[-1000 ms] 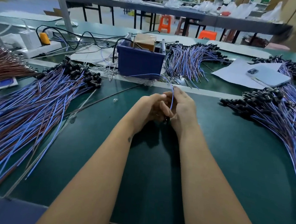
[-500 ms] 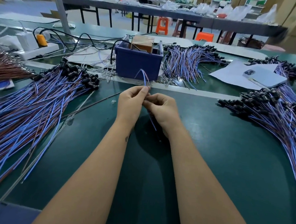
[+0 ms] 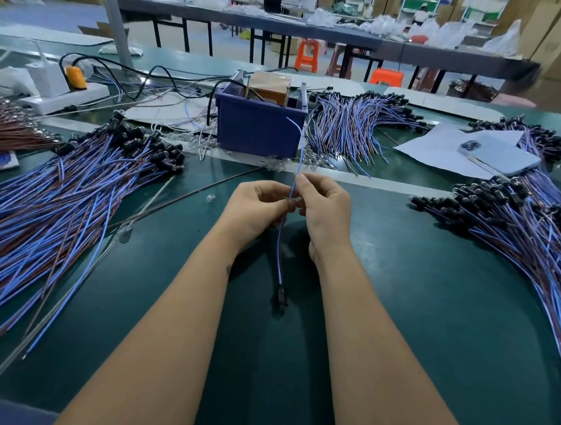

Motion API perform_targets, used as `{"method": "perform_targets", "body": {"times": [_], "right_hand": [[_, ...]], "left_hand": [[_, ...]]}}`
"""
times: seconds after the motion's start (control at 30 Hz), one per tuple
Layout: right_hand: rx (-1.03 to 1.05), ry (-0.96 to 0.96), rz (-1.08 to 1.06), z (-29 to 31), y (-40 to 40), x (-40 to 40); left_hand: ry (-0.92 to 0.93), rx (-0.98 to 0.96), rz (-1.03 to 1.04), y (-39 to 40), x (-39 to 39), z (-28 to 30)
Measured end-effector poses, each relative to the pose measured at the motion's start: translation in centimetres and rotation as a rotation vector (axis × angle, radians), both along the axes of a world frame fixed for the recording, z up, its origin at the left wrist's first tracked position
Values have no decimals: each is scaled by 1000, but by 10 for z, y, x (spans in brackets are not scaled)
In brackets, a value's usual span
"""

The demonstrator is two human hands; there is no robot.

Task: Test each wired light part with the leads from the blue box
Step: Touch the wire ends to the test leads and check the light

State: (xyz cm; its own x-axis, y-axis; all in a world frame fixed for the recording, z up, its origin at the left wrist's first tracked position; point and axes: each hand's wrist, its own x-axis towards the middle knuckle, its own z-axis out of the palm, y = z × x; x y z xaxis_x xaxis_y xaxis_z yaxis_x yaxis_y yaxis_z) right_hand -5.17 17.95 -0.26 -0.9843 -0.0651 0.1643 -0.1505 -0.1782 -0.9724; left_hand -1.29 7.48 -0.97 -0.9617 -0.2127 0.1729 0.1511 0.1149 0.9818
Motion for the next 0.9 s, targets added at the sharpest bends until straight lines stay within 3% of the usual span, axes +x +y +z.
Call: {"method": "perform_targets", "body": {"times": [0.23, 0.5, 0.73, 0.9], "right_hand": [[-99, -14, 19, -1, -2, -2], [61, 104, -39, -6, -6, -5], [144, 141, -169, -10, -2, -12], [87, 154, -235, -8, -5, -12]], "left_hand": [[23, -9, -44, 2, 1, 2], [26, -49, 74, 2, 0, 1], [63, 106, 446, -13, -7, -3], [14, 110, 525, -19, -11, -8]]}}
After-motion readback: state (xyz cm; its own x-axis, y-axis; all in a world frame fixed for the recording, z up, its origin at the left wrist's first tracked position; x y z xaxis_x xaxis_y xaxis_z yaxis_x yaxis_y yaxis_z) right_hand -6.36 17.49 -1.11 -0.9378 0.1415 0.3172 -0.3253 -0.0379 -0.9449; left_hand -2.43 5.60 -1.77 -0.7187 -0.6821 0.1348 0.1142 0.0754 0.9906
